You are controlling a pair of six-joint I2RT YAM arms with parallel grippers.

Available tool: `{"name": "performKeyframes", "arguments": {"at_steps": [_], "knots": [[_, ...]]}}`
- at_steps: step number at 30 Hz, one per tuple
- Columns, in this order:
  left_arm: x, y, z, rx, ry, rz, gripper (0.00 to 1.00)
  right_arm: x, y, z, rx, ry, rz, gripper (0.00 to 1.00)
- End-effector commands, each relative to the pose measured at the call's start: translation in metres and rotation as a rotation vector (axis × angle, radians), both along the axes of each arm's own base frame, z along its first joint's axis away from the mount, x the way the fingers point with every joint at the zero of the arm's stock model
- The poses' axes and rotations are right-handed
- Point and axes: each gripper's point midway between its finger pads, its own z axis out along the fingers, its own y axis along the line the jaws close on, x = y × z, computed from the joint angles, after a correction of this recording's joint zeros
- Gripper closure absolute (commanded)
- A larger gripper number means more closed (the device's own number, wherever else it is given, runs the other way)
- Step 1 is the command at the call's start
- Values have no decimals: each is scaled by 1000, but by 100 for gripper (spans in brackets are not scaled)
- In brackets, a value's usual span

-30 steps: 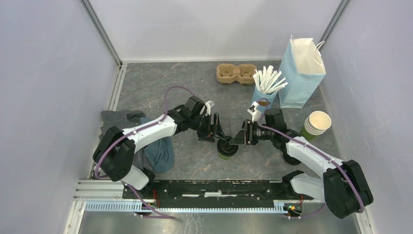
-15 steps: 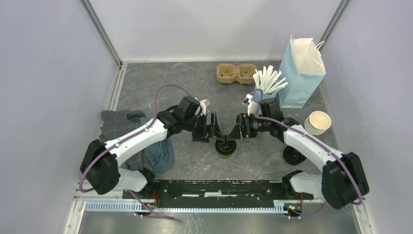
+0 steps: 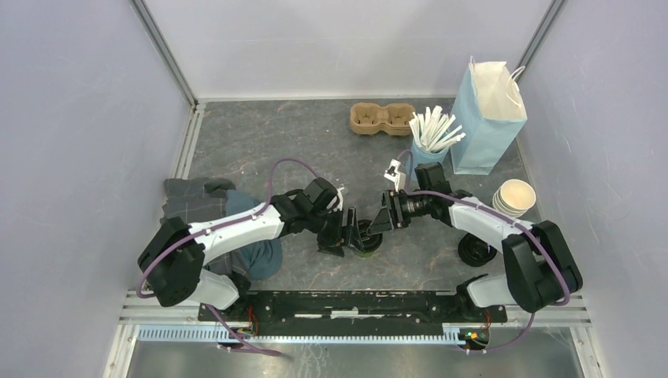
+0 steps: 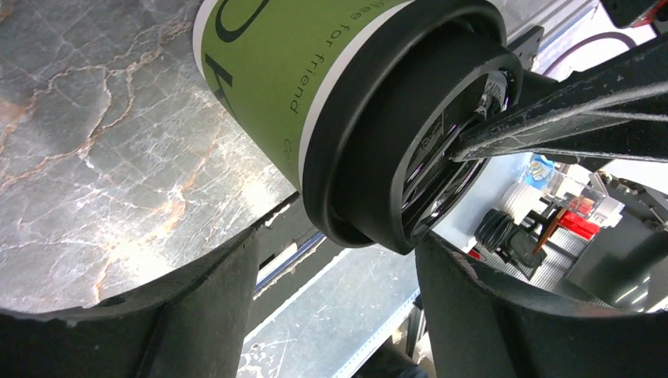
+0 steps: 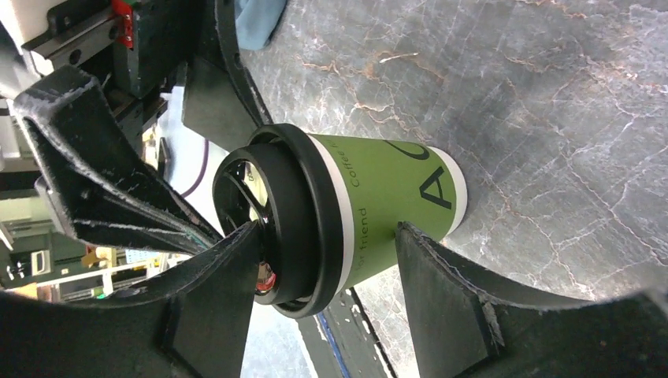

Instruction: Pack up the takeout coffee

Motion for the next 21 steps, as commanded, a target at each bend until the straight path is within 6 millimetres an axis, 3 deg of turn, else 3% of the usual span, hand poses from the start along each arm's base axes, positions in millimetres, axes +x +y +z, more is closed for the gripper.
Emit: {"name": "performKeyframes", "arguments": {"at_steps": [1,4,7,13,17,21], "knots": [[9,-2,-13,6,-5,55,24,-2,-2,-10,49,-27,16,32],[11,-11,-1,-61,-29,46,17,-6,-3,-13,54,-16,15,32],[16,-4,0,-33,-47,75,16,-6,-3,-13,56,-22,7,33],[11,19,-43,115,9,104,31,-7,-10,-35,30,5,-45,37],[-8,61,-90,308,53,107,40,-9,-25,-64,-42,51,-118,41],[-26,103,-123,464,68,127,44,-17,-35,-85,-96,61,-150,42]]}}
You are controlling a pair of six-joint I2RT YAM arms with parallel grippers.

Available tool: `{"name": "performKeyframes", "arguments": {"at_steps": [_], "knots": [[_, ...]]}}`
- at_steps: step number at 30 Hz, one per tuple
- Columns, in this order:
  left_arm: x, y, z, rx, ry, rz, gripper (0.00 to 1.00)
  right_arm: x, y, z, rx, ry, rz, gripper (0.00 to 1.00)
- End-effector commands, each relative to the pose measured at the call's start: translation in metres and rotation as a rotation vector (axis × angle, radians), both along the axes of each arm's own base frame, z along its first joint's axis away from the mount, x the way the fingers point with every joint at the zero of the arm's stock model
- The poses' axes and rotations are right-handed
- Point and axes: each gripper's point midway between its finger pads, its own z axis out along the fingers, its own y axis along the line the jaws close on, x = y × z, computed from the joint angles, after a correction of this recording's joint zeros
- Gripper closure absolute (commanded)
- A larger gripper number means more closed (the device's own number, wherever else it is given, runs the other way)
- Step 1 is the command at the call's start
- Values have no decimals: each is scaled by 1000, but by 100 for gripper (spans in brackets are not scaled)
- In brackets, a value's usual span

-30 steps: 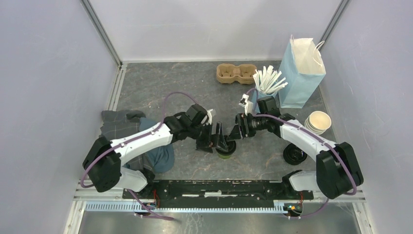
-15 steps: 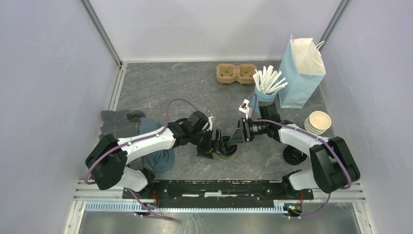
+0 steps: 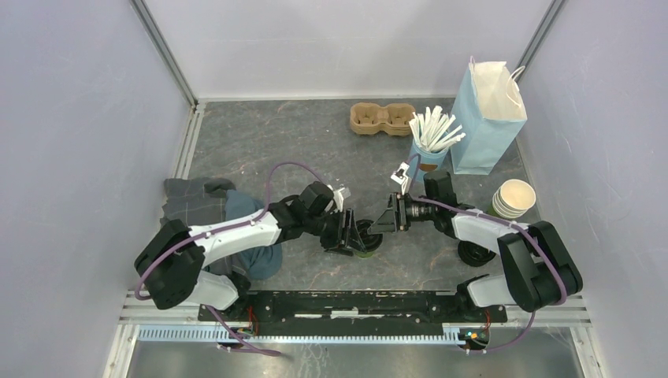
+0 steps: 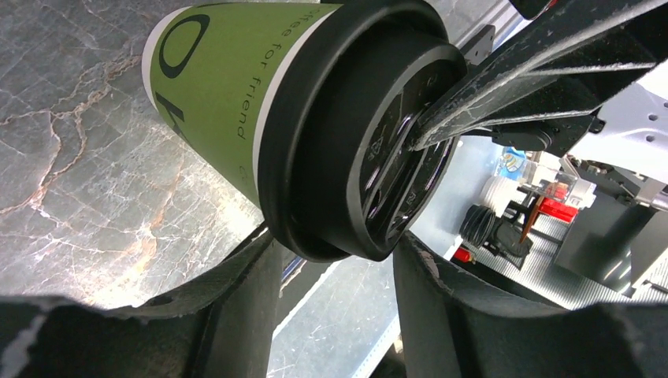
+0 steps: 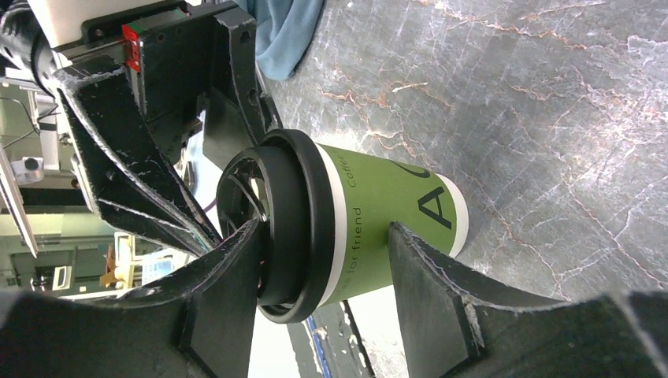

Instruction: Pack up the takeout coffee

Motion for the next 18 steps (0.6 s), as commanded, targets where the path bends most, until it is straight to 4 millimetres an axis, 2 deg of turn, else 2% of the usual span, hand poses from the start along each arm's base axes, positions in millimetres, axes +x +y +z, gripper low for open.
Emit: {"name": "performKeyframes", "arguments": {"at_steps": [1,4,11,15,18], "knots": [[-29,122,-119,597,85,141,45,-22,-34,-80,-237,95,-104,42],[-42,148,-140,709,99,149,48,-32,-38,-92,-252,118,-108,42],[-67,174,-177,818,172,170,50,-42,-42,-106,-264,141,-110,42],[-64,180,-175,829,144,195,51,-40,-40,-102,-255,148,-104,43],[-52,156,-157,741,103,169,51,-29,-36,-83,-242,111,-103,43]]}}
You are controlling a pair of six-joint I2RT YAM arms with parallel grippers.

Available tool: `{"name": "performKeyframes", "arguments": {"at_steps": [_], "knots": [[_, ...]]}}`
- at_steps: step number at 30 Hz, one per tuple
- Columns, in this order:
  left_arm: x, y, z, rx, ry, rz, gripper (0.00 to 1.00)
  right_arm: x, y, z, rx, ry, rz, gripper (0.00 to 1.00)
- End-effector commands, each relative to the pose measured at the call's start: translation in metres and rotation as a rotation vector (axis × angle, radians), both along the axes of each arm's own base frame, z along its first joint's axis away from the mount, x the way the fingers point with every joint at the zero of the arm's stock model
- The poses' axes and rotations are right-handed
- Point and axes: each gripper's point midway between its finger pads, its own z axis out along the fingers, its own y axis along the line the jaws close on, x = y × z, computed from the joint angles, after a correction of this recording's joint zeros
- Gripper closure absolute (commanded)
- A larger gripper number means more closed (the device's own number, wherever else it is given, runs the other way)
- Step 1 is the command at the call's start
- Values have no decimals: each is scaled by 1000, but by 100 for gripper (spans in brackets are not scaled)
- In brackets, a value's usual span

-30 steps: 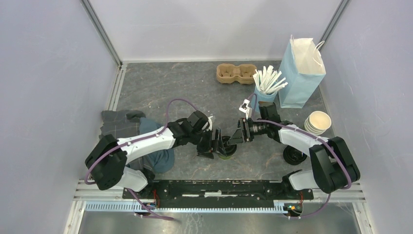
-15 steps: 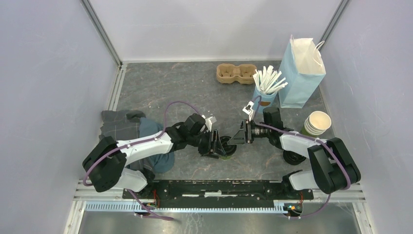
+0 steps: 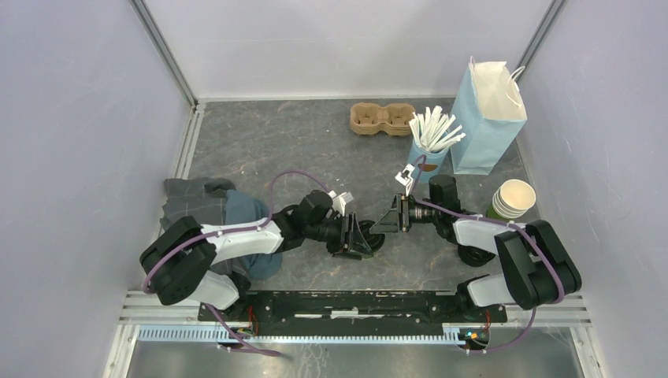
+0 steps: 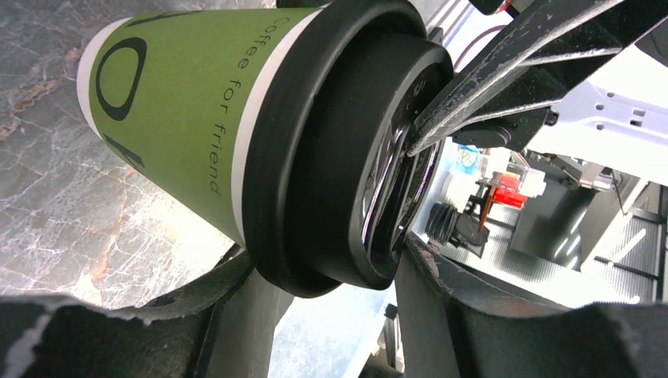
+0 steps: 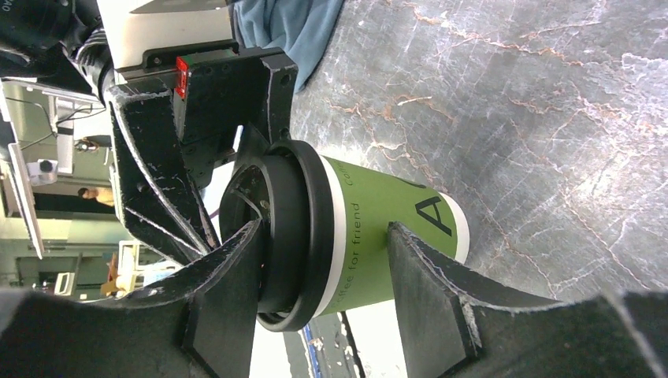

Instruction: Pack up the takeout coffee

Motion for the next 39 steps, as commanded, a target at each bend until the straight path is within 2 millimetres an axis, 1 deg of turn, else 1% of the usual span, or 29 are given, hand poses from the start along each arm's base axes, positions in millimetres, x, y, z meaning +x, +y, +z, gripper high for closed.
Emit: {"name": "performKeyframes", "arguments": {"at_steps": [1,3,4,5,7,9,12,14,17,19,22,24,27,28,30,34,37,39], "knots": [[-35,160,-132,827,69,137,50,-21,-32,-70,-308,115,-85,43],[-17,128,-98,690,1,127,47,-17,-29,-56,-294,91,-73,41],[-7,110,-78,611,-38,119,44,-15,-28,-51,-291,85,-66,39],[0,96,-59,543,-70,112,41,-12,-26,-45,-283,66,-64,37],[12,67,-21,401,-126,87,34,-12,-25,-36,-274,68,-59,32],[19,47,5,315,-148,74,27,-10,-22,-28,-255,64,-61,30],[25,31,31,247,-170,64,20,-7,-19,-17,-246,55,-68,27],[29,27,46,217,-194,66,16,-6,-18,-12,-243,51,-72,26],[32,27,68,180,-225,77,12,-6,-17,-6,-237,45,-81,22],[34,30,79,166,-239,86,11,-7,-17,-5,-239,42,-84,19],[40,37,87,171,-248,108,10,-10,-17,-2,-240,41,-88,16],[42,39,90,168,-252,116,9,-12,-15,0,-236,41,-86,16],[46,42,89,181,-247,125,9,-11,-14,3,-231,42,-97,16],[47,42,89,181,-245,127,9,-10,-14,3,-230,50,-102,17],[48,40,91,178,-245,126,9,-9,-13,0,-230,82,-124,25],[52,38,99,169,-256,124,9,-9,-7,-1,-208,142,-155,36],[56,41,109,172,-272,128,9,-5,1,3,-181,156,-172,40],[61,42,119,170,-293,136,9,-2,4,3,-182,163,-185,41]]}}
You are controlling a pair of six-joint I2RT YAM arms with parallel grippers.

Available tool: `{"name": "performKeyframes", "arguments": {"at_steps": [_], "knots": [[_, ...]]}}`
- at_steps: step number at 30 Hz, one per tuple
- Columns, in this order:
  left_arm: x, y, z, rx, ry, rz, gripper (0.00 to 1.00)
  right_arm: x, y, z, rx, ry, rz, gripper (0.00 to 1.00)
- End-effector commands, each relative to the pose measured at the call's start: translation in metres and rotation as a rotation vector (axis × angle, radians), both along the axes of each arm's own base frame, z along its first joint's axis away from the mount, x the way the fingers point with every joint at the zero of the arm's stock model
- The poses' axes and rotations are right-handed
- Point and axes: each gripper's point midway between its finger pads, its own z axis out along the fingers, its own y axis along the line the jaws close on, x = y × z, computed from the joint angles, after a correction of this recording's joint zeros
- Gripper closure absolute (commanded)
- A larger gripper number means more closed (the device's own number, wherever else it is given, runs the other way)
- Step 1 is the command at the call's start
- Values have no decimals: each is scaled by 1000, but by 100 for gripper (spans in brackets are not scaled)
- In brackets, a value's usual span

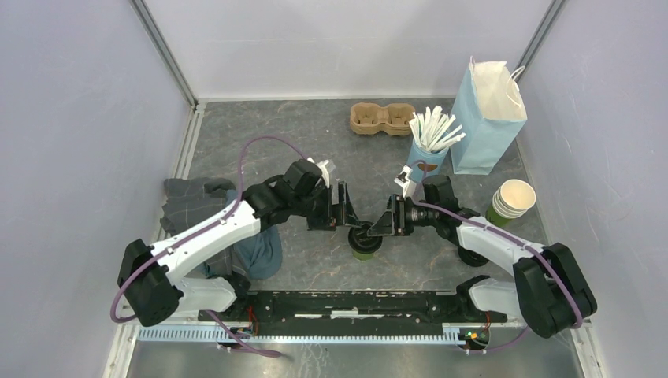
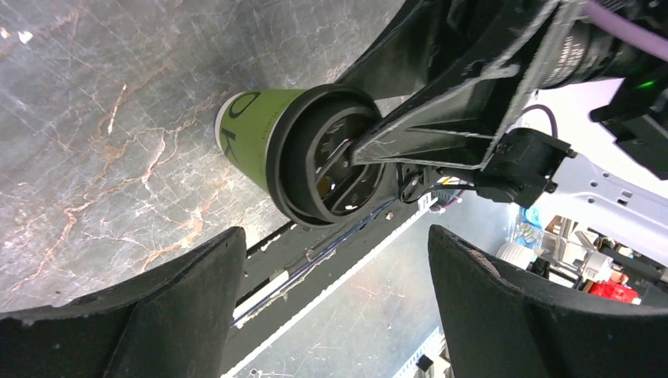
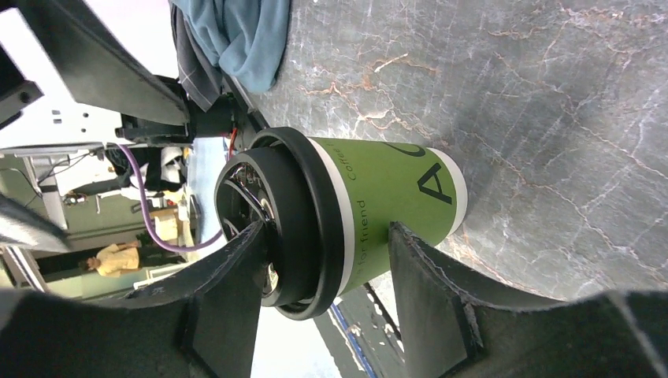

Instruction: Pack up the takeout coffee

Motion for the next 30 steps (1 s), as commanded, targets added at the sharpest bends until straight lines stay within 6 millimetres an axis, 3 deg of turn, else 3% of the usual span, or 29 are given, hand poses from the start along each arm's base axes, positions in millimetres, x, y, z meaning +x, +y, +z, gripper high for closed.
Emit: {"name": "performKeyframes", "arguments": {"at_steps": [1,4,17,24,30], "knots": [[16,0,34,-18,-106,-20,9,9,3,-10,-33,44,-78,41],[22,2,45,-11,-133,-16,9,16,1,-8,-62,11,-97,42],[22,6,37,11,-116,-7,8,39,-10,9,-134,-102,-198,45],[18,4,29,-4,-85,-6,8,22,4,22,-79,-131,-88,43],[18,4,27,-6,-83,-1,8,10,4,24,-87,-149,-65,36]]}}
